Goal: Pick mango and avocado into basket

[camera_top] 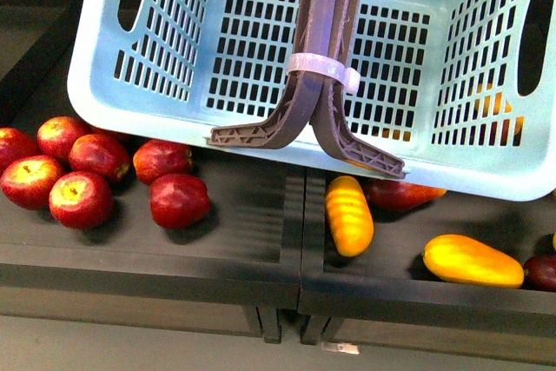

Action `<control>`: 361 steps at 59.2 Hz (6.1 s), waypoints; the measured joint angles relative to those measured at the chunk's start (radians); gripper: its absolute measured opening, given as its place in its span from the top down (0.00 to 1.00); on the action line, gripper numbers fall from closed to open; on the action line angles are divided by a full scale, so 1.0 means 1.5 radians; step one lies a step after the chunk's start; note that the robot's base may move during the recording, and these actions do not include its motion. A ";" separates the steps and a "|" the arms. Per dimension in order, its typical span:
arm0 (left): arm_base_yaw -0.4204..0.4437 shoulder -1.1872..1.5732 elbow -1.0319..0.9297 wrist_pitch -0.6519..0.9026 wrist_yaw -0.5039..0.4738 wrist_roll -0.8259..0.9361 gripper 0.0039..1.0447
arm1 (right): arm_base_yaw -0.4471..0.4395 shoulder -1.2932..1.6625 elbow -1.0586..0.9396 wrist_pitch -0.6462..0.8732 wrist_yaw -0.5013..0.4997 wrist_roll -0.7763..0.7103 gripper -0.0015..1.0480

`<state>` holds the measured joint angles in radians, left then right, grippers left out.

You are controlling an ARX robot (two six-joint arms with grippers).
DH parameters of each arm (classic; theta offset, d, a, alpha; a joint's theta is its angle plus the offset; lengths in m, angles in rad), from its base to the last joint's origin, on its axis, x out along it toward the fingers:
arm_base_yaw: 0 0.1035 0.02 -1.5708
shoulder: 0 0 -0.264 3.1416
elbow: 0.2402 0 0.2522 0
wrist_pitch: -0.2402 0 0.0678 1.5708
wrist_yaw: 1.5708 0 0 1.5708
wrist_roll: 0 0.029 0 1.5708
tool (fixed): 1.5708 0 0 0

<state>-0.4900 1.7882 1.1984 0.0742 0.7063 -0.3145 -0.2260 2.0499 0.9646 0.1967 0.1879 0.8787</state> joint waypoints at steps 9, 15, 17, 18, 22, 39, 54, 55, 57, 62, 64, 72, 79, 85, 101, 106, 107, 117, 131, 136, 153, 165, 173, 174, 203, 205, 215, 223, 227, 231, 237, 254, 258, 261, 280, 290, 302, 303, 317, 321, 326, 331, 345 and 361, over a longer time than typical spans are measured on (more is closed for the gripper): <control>0.000 0.000 0.000 0.000 0.001 0.000 0.96 | -0.018 -0.171 -0.074 0.002 -0.046 -0.044 0.38; 0.000 0.000 0.000 0.000 0.001 0.000 0.96 | -0.015 -0.302 -0.117 -0.021 -0.102 -0.079 0.38; 0.000 0.000 0.000 0.000 0.001 0.000 0.96 | -0.001 -0.385 -0.137 -0.035 -0.136 -0.100 0.38; 0.000 0.000 0.000 0.000 0.001 0.000 0.96 | 0.008 -0.418 -0.142 -0.040 -0.148 -0.108 0.38; 0.000 0.000 0.000 0.000 0.001 0.000 0.96 | 0.046 -0.512 -0.153 -0.060 -0.176 -0.129 0.38; 0.000 0.000 0.000 0.000 0.000 0.001 0.96 | 0.304 -0.640 -0.198 -0.051 -0.066 -0.243 0.39; 0.000 0.000 0.000 0.000 0.002 0.002 0.96 | 0.403 -0.507 -0.234 0.053 0.039 -0.290 0.35; 0.000 0.000 0.000 0.000 0.002 0.002 0.96 | 0.403 -0.500 -0.234 0.060 0.039 -0.288 0.32; 0.000 0.000 0.000 0.000 0.001 0.002 0.96 | 0.404 -0.488 -0.235 0.075 0.048 -0.290 0.25; 0.000 0.000 0.000 0.000 0.001 0.003 0.96 | 0.395 -0.479 -0.235 0.101 0.076 -0.293 0.08; 0.000 0.000 0.000 0.000 0.001 0.003 0.96 | 0.393 -0.479 -0.235 0.106 0.080 -0.293 0.07; -0.001 0.002 0.000 -0.001 -0.002 0.003 0.96 | 0.381 -0.507 -0.236 0.112 0.108 -0.308 0.08; 0.000 0.002 0.000 -0.001 -0.005 0.003 0.96 | 0.378 -0.589 -0.256 0.093 0.145 -0.334 0.08; 0.000 0.002 0.000 -0.001 -0.004 0.003 0.96 | 0.393 -0.696 -0.288 0.047 0.204 -0.355 0.08; 0.000 0.002 0.000 -0.001 0.000 0.003 0.96 | 0.676 -1.017 -0.429 -0.203 0.573 -0.334 0.08; -0.001 0.002 0.000 -0.001 0.000 0.003 0.96 | 0.711 -1.018 -0.436 -0.208 0.586 -0.332 0.08; -0.001 0.002 0.000 -0.001 0.000 0.003 0.96 | 0.712 -1.018 -0.436 -0.208 0.587 -0.332 0.08; 0.000 0.002 0.000 -0.001 -0.001 0.002 0.96 | 0.718 -1.020 -0.436 -0.208 0.591 -0.331 0.08; 0.000 0.002 0.000 -0.001 -0.003 0.003 0.96 | 0.719 -1.021 -0.436 -0.208 0.593 -0.330 0.08; -0.005 0.002 0.000 -0.001 -0.001 0.003 0.96 | 0.719 -1.023 -0.436 -0.208 0.595 -0.327 0.08; -0.008 0.002 0.000 -0.001 0.014 0.003 0.96 | 0.719 -1.023 -0.436 -0.208 0.595 -0.326 0.08; -0.004 0.002 0.000 -0.001 -0.001 0.004 0.96 | 0.720 -1.023 -0.436 -0.208 0.595 -0.325 0.08; 0.000 0.002 0.000 -0.001 -0.008 0.003 0.96 | 0.721 -1.023 -0.436 -0.209 0.595 -0.324 0.08; 0.000 0.002 0.000 -0.001 -0.008 0.003 0.96 | 0.721 -1.023 -0.436 -0.209 0.595 -0.324 0.08; -0.002 0.002 0.000 -0.001 0.004 0.003 0.96 | 0.721 -1.022 -0.436 -0.209 0.595 -0.324 0.08; -0.002 0.002 0.000 -0.001 -0.001 0.003 0.96 | 0.721 -1.022 -0.437 -0.209 0.595 -0.324 0.08; -0.001 0.002 0.000 -0.001 -0.005 0.004 0.96 | 0.721 -1.022 -0.437 -0.209 0.595 -0.324 0.08; 0.001 0.003 0.000 -0.001 -0.005 0.002 0.96 | 0.720 -1.022 -0.437 -0.209 0.596 -0.324 0.08; 0.001 0.003 0.000 -0.001 -0.002 0.003 0.96 | 0.722 -1.023 -0.437 -0.209 0.594 -0.324 0.08; 0.000 0.003 0.000 -0.001 -0.001 0.004 0.96 | 0.721 -1.022 -0.437 -0.209 0.594 -0.324 0.08; 0.000 0.003 0.000 -0.001 0.003 0.002 0.96 | 0.721 -1.022 -0.437 -0.209 0.594 -0.324 0.08; 0.001 0.004 0.000 -0.001 -0.001 0.002 0.96 | 0.721 -1.022 -0.437 -0.209 0.595 -0.324 0.08; 0.001 0.004 0.000 -0.001 -0.004 0.005 0.96 | 0.721 -1.022 -0.437 -0.209 0.595 -0.324 0.08; 0.001 0.004 0.000 -0.001 -0.002 0.005 0.96 | 0.721 -1.022 -0.437 -0.209 0.595 -0.324 0.08; 0.010 0.004 0.001 -0.001 -0.005 0.001 0.96 | 0.721 -1.018 -0.437 -0.209 0.591 -0.324 0.08; 0.008 0.004 0.001 -0.001 -0.014 0.003 0.96 | 0.673 -1.015 -0.399 -0.355 0.461 -0.254 0.08; 0.006 0.004 0.001 -0.001 -0.004 0.004 0.96 | 0.526 -1.031 -0.377 -0.315 0.410 -0.298 0.08; 0.006 0.004 0.001 -0.001 -0.003 0.004 0.96 | 0.515 -1.032 -0.375 -0.311 0.406 -0.303 0.08; -0.004 0.004 0.001 -0.001 0.008 0.003 0.96 | 0.195 -0.917 -0.323 -0.149 0.231 -0.418 0.08; -0.004 0.004 0.001 -0.001 0.003 0.003 0.96 | 0.119 -0.833 -0.310 -0.081 0.173 -0.445 0.08; -0.001 0.004 0.001 -0.001 -0.003 0.003 0.96 | 0.040 -0.644 -0.273 -0.004 0.057 -0.479 0.08; 0.000 0.004 0.001 -0.001 -0.007 0.003 0.96 | 0.006 -0.472 -0.224 0.022 -0.024 -0.518 0.08; -0.001 0.004 0.001 -0.001 -0.003 0.003 0.96 | -0.026 -0.219 -0.104 0.009 -0.042 -0.622 0.08; -0.001 0.004 0.001 -0.001 0.003 0.003 0.96 | -0.047 -0.068 -0.023 -0.056 -0.105 -0.689 0.08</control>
<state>-0.4908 1.7943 1.1999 0.0723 0.7101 -0.3099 -0.2962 1.9484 0.9302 0.1131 0.0307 -0.1555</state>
